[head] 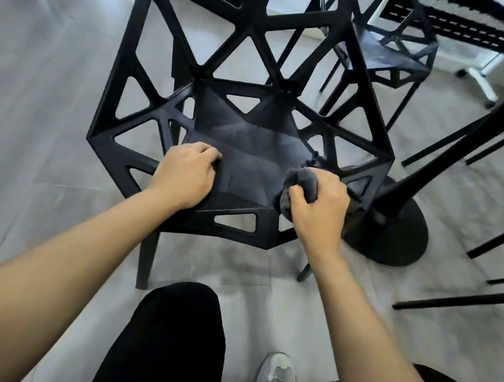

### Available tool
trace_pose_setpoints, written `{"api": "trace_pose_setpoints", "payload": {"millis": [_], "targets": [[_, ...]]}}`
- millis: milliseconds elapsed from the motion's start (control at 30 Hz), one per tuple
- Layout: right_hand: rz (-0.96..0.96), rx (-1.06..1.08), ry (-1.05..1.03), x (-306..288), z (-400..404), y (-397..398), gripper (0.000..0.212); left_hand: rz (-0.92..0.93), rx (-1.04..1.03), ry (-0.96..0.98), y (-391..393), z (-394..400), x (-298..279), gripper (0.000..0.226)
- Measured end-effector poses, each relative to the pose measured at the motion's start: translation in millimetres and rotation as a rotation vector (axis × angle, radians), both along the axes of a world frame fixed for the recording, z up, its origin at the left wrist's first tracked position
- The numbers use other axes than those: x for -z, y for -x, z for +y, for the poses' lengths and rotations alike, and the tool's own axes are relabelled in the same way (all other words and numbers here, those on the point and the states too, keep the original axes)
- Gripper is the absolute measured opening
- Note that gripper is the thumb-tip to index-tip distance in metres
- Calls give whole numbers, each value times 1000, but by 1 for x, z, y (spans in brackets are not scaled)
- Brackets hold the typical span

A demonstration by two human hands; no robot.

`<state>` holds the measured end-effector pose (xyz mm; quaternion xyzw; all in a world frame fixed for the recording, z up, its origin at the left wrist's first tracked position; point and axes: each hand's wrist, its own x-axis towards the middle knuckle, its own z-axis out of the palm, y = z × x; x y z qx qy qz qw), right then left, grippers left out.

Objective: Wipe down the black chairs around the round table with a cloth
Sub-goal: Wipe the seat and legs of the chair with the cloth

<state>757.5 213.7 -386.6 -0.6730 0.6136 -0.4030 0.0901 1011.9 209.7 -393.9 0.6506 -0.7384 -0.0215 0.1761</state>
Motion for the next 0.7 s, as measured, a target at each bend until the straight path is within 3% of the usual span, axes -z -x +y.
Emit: {"api": "trace_pose_setpoints", "payload": {"millis": [167, 300, 400, 567, 700], "targets": [[86, -122, 130, 22, 57, -65, 48, -73, 40, 12, -7, 33, 7, 47], [219, -252, 214, 30, 67, -70, 55, -70, 7, 21, -6, 35, 14, 41], [158, -133, 160, 30, 52, -35, 50, -75, -5, 14, -6, 36, 15, 40], [-113, 275, 118, 22, 20, 40, 31, -91, -6, 9, -5, 39, 11, 41], [-178, 293, 125, 23, 28, 17, 34, -78, -23, 1, -5, 41, 11, 42]]}}
